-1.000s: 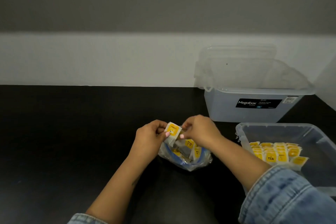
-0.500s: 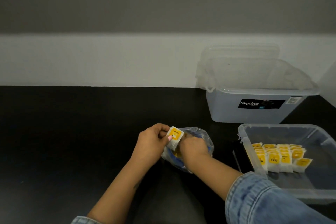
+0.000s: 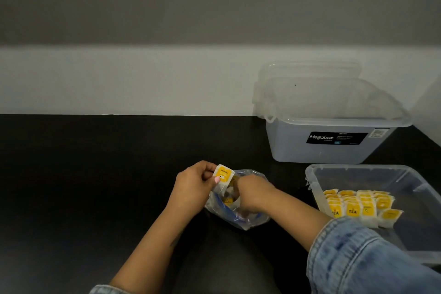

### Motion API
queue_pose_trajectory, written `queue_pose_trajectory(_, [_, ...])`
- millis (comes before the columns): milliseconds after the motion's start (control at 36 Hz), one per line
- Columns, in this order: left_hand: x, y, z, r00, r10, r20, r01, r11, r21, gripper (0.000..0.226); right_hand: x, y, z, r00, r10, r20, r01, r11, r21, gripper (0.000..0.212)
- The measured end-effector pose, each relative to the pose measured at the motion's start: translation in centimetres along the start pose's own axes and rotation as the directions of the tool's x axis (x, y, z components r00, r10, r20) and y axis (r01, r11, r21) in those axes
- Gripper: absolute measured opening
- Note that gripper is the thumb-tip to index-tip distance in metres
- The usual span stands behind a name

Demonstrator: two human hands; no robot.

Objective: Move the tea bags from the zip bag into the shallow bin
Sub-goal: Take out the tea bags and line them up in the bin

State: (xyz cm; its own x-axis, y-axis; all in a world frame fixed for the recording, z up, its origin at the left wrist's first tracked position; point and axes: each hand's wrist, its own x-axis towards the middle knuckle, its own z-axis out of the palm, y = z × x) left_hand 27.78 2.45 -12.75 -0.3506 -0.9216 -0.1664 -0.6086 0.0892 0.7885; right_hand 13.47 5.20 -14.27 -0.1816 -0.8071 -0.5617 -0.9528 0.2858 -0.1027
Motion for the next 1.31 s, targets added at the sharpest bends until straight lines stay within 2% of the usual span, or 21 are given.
queue_pose_trajectory(139, [0.0,0.2,0.1,1.000,-0.003,-0.007,0.003,1.000,0.008,0.018,0.1,0.5,-0.9,0.997,-0.038,0.070,0.037,0.999,0.016,0.042])
queue_pose_trajectory(278, [0.2,0.2,0.3,1.000,0.003,-0.018,-0.003,1.000,0.011,0.017,0.3,0.2,-0.9,0.998,-0.030,0.052,0.033,0.998,-0.056,0.037])
queue_pose_trajectory(444, [0.3,0.5,0.3,1.000,0.001,-0.017,-0.001,1.000,-0.007,0.018,1.3,-0.8,-1.2,0.982,0.092,0.163,-0.079,0.994,-0.080,0.060])
queue_pose_trajectory(528, [0.4,0.4,0.2,1.000,0.006,-0.030,-0.006,1.000,-0.007,0.017,0.8,-0.3,-1.6,0.994,0.021,0.103,-0.014,0.998,-0.066,0.051])
queue_pose_trajectory(639, [0.4,0.4,0.0,0.997,0.019,-0.076,-0.022,0.999,-0.040,0.016,0.1,1.2,-2.2,0.982,-0.125,-0.139,0.126,0.992,-0.005,0.032])
queue_pose_trajectory(778, [0.9,0.6,-0.4,0.988,0.016,-0.152,-0.025,0.998,-0.055,0.017,-1.1,2.9,-4.4,0.954,-0.185,-0.236,0.241,0.942,0.235,0.024])
queue_pose_trajectory(861, [1.1,0.9,-0.3,0.988,0.018,-0.155,-0.033,0.995,-0.095,0.017,-2.1,3.9,-5.5,0.946,-0.195,-0.260,0.293,0.860,0.418,0.007])
queue_pose_trajectory(889, [1.2,1.1,-0.1,0.989,0.020,-0.149,-0.037,0.993,-0.111,0.016,-2.4,4.1,-5.9,0.945,-0.193,-0.264,0.302,0.826,0.476,0.011])
queue_pose_trajectory(944, [1.2,1.5,0.3,0.994,0.015,-0.113,-0.033,0.985,-0.166,0.014,-3.1,4.7,-6.5,0.944,-0.183,-0.276,0.315,0.749,0.582,0.014])
queue_pose_trajectory(1028, [0.8,2.6,1.3,0.999,-0.018,0.029,0.027,0.943,-0.332,0.013,-3.8,5.3,-7.0,0.934,-0.155,-0.323,0.340,0.664,0.666,0.010])
queue_pose_trajectory(1139, [0.5,4.1,2.7,0.980,-0.026,0.197,0.124,0.855,-0.504,0.017,-3.9,5.9,-6.7,0.930,-0.066,-0.361,0.317,0.642,0.699,0.009])
queue_pose_trajectory(1250, [0.4,5.2,3.8,0.952,-0.059,0.299,0.243,0.743,-0.624,0.029,-3.9,6.9,-6.1,0.923,0.037,-0.384,0.284,0.611,0.739,0.012])
queue_pose_trajectory(1306, [0.4,5.5,4.3,0.950,-0.040,0.310,0.239,0.733,-0.637,0.028,-3.9,7.4,-5.7,0.918,0.071,-0.389,0.278,0.585,0.762,0.013])
